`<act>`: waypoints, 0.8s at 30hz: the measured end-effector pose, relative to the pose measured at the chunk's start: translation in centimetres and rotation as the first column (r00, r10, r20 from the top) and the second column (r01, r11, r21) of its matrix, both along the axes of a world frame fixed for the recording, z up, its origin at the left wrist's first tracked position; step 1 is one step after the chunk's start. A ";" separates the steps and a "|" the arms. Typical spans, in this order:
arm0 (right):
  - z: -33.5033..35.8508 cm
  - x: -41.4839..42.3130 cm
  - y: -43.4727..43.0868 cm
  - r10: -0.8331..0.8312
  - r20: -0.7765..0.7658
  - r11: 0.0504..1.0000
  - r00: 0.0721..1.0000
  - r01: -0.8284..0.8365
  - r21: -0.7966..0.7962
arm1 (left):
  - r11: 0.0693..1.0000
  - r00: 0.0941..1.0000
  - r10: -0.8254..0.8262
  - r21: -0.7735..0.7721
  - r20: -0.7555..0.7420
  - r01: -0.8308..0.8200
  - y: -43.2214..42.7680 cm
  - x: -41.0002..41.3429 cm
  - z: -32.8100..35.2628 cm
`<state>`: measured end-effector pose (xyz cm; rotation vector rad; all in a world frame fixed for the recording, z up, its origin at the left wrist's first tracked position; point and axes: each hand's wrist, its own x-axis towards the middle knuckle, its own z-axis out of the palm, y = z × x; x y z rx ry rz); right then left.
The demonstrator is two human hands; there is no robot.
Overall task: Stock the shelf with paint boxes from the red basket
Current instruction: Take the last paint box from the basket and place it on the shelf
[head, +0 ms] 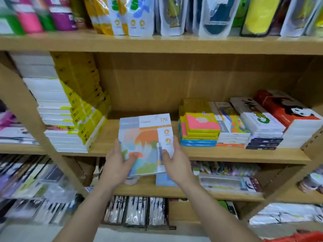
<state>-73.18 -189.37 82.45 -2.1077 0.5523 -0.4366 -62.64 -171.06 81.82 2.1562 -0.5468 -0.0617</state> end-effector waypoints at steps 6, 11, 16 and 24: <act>-0.8 7.9 0.1 -0.129 -0.248 0.962 0.960 0.061 -0.265 | 0.964 0.996 -0.087 0.254 0.011 0.081 -0.6 8.4 0.0; -2.6 12.1 -0.4 -0.190 -0.330 0.942 0.925 0.078 -0.325 | 0.892 0.992 -0.123 0.436 -0.016 0.118 -1.7 14.4 -1.0; -3.8 10.4 0.1 -0.151 -0.309 0.896 0.939 -0.003 -0.444 | 0.902 0.968 -0.238 0.351 -0.079 0.251 0.2 15.9 -2.8; -4.3 13.0 -1.6 -0.108 -0.410 0.861 0.906 -0.121 -0.494 | 0.932 0.978 -0.207 0.304 0.009 0.195 -0.4 16.9 -3.8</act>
